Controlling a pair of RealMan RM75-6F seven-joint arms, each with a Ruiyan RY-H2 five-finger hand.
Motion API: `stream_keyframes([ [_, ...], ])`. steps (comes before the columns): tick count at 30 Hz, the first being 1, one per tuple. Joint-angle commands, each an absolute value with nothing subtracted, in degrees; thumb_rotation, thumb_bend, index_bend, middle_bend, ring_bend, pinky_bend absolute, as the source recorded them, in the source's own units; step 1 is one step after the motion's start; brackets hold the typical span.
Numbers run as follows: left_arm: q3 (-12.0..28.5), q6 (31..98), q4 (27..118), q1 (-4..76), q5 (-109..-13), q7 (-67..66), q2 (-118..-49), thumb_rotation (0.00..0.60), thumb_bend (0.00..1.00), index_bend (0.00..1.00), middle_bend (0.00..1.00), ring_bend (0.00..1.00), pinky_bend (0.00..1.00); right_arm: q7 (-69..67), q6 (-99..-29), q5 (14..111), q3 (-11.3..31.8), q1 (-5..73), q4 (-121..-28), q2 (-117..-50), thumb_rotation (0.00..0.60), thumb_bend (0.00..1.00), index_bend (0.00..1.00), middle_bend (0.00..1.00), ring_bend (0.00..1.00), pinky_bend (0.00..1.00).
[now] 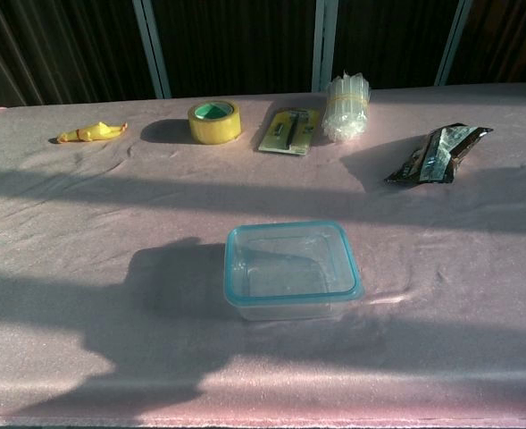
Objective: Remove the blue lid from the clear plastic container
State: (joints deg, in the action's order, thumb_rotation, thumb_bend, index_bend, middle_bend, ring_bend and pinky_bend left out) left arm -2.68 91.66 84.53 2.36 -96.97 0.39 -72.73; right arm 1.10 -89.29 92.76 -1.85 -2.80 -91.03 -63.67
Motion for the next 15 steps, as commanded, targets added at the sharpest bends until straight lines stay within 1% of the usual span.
stream_keyframes([
  [1, -3.1, 91.5, 84.5, 2.7, -97.8, 1.0, -72.9, 0.600, 0.34, 0.00, 0.00, 0.00, 0.00, 1.1, -89.3, 92.8, -1.9, -2.8, -91.1, -63.6, 0.600, 0.27, 0.00, 0.00, 0.00, 0.00],
  [5, -5.0, 91.1, 83.5, 4.8, -103.4, 5.2, -73.7, 0.600, 0.32, 0.00, 0.00, 0.00, 0.00, 1.0, -89.5, 92.7, -1.9, -3.0, -91.2, -63.6, 0.600, 0.27, 0.00, 0.00, 0.00, 0.00],
  [9, -6.7, 89.4, 82.5, 9.1, -110.7, 9.2, -76.0, 0.600, 0.30, 0.00, 0.00, 0.00, 0.00, 1.1, -89.4, 92.9, -2.0, -2.9, -91.3, -63.6, 0.600, 0.27, 0.00, 0.00, 0.00, 0.00],
  [12, -7.3, 84.5, 85.1, 13.6, -114.0, 9.9, -78.2, 0.600, 0.27, 0.00, 0.00, 0.00, 0.00, 1.3, -89.3, 92.8, -2.1, -2.9, -91.3, -63.5, 0.600, 0.27, 0.00, 0.00, 0.00, 0.00],
  [15, -6.6, 79.2, 87.6, 17.2, -114.1, 9.8, -80.5, 0.600, 0.25, 0.00, 0.00, 0.00, 0.00, 1.2, -89.0, 93.0, -2.1, -2.8, -91.5, -63.5, 0.600, 0.27, 0.00, 0.00, 0.00, 0.00],
])
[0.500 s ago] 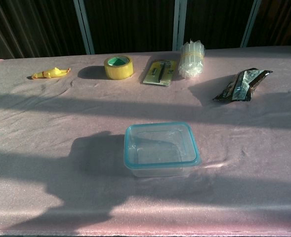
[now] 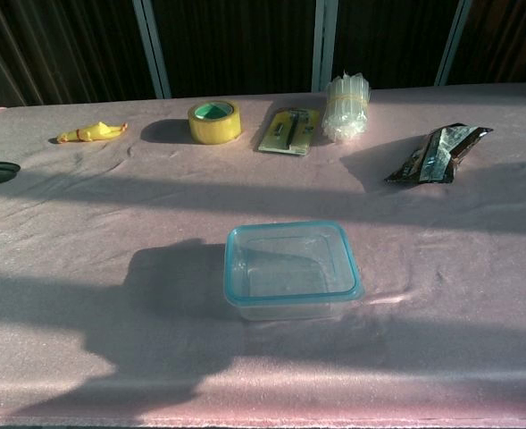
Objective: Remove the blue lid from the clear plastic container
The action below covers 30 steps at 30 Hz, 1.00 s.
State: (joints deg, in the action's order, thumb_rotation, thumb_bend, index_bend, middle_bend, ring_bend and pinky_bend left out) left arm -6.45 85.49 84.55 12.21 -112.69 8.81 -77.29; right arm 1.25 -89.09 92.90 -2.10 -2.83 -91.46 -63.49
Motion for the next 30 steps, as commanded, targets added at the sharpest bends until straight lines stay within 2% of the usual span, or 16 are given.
stream_keyframes([
  [1, -6.1, 76.9, 88.6, 18.7, -113.6, 9.7, -81.5, 0.600, 0.25, 0.00, 0.00, 0.00, 0.00, 1.2, -89.0, 93.0, -2.1, -2.7, -91.5, -63.4, 0.600, 0.27, 0.00, 0.00, 0.00, 0.00],
  [7, -0.4, 70.1, 88.5, 23.7, -108.0, 6.0, -89.2, 0.600, 0.25, 0.00, 0.00, 0.00, 0.00, 1.5, -88.0, 92.4, -2.1, -2.4, -91.7, -63.3, 0.600, 0.27, 0.00, 0.00, 0.00, 0.00],
  [11, 1.9, 67.6, 86.4, 25.7, -104.7, 3.9, -94.4, 0.600, 0.25, 0.00, 0.00, 0.00, 0.00, 1.2, -87.9, 92.1, -2.0, -2.4, -91.7, -63.1, 0.600, 0.27, 0.00, 0.00, 0.00, 0.00],
  [20, 4.3, 60.3, 83.9, 30.2, -97.7, -2.7, -102.1, 0.600, 0.25, 0.00, 0.00, 0.00, 0.00, 0.0, -87.4, 91.9, -2.1, -2.2, -92.0, -62.4, 0.600, 0.27, 0.00, 0.00, 0.00, 0.00],
  [30, 5.3, 57.0, 80.4, 32.3, -91.6, -9.4, -105.9, 0.600, 0.25, 0.00, 0.00, 0.00, 0.00, -2.0, -87.5, 92.6, -2.6, -2.2, -91.9, -61.4, 0.600, 0.27, 0.00, 0.00, 0.00, 0.00],
])
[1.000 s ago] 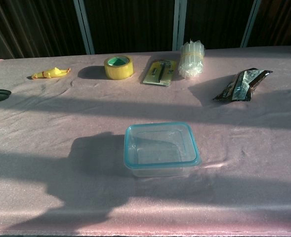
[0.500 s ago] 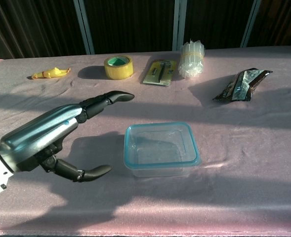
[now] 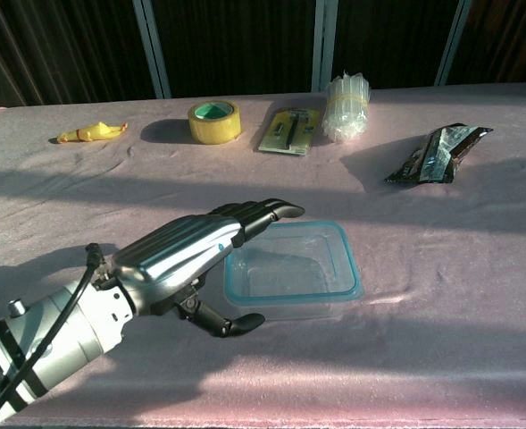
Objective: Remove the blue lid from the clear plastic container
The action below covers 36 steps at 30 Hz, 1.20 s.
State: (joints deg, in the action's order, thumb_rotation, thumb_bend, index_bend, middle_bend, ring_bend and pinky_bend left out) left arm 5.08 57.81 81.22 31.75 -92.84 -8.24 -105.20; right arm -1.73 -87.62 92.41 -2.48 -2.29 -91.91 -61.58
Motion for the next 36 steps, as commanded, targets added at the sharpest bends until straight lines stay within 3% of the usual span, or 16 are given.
stream_keyframes([
  [1, 5.4, 56.7, 80.2, 32.5, -91.0, -9.8, -106.1, 0.600, 0.25, 0.00, 0.00, 0.00, 0.00, -2.1, -87.4, 92.6, -2.7, -2.2, -91.9, -61.4, 0.600, 0.27, 0.00, 0.00, 0.00, 0.00],
  [17, 7.4, 53.3, 76.1, 36.5, -86.0, -12.1, -109.4, 0.600, 0.26, 0.00, 0.00, 0.00, 0.00, -0.3, -85.4, 92.8, -2.3, -0.6, -92.8, -61.2, 0.600, 0.27, 0.00, 0.00, 0.00, 0.00],
  [24, 7.0, 52.7, 74.2, 38.2, -85.4, -10.7, -111.0, 0.600, 0.31, 0.00, 0.00, 0.00, 0.00, 2.5, -82.4, 98.2, -1.6, 4.2, -89.4, -63.7, 0.600, 0.27, 0.01, 0.00, 0.00, 0.00],
  [36, 5.2, 52.9, 70.6, 40.2, -86.5, -9.2, -113.7, 0.600, 0.32, 0.00, 0.00, 0.00, 0.00, -5.4, -73.8, 105.8, -0.8, 17.3, -74.9, -74.9, 0.600, 0.31, 0.35, 0.01, 0.00, 0.00],
])
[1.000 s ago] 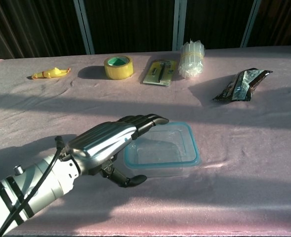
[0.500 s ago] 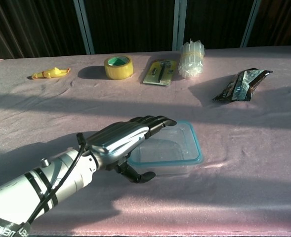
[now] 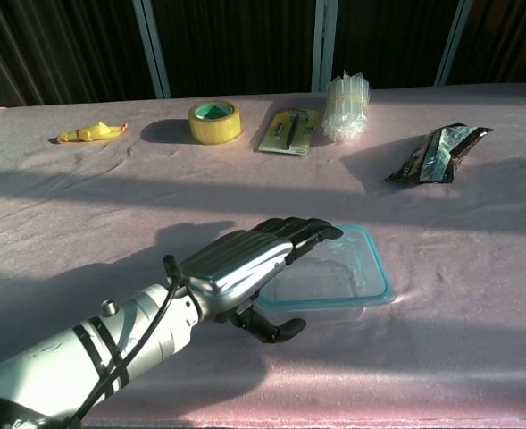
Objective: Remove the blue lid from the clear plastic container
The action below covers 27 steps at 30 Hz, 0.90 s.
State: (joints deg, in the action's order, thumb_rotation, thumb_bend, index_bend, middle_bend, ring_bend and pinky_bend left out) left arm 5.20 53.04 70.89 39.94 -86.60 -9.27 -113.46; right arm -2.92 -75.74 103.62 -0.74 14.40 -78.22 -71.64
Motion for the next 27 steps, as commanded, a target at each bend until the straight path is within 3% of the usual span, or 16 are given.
stream_keyframes([
  [1, 5.2, 52.9, 70.4, 40.4, -86.5, -9.3, -113.8, 0.600, 0.32, 0.00, 0.00, 0.00, 0.00, -6.0, -73.8, 107.0, -1.1, 18.5, -73.3, -76.5, 0.600, 0.32, 0.38, 0.02, 0.00, 0.00],
  [10, 4.5, 53.1, 70.0, 41.1, -86.3, -10.1, -113.3, 0.600, 0.32, 0.00, 0.00, 0.00, 0.00, -10.4, -75.2, 111.5, -3.0, 23.7, -65.5, -86.5, 0.600, 0.39, 0.54, 0.08, 0.00, 0.00],
  [27, 3.7, 53.5, 71.1, 41.2, -85.0, -12.0, -112.4, 0.600, 0.32, 0.00, 0.00, 0.00, 0.00, -12.3, -77.9, 111.1, -5.0, 26.7, -61.8, -92.7, 0.600, 0.39, 0.61, 0.08, 0.00, 0.00],
])
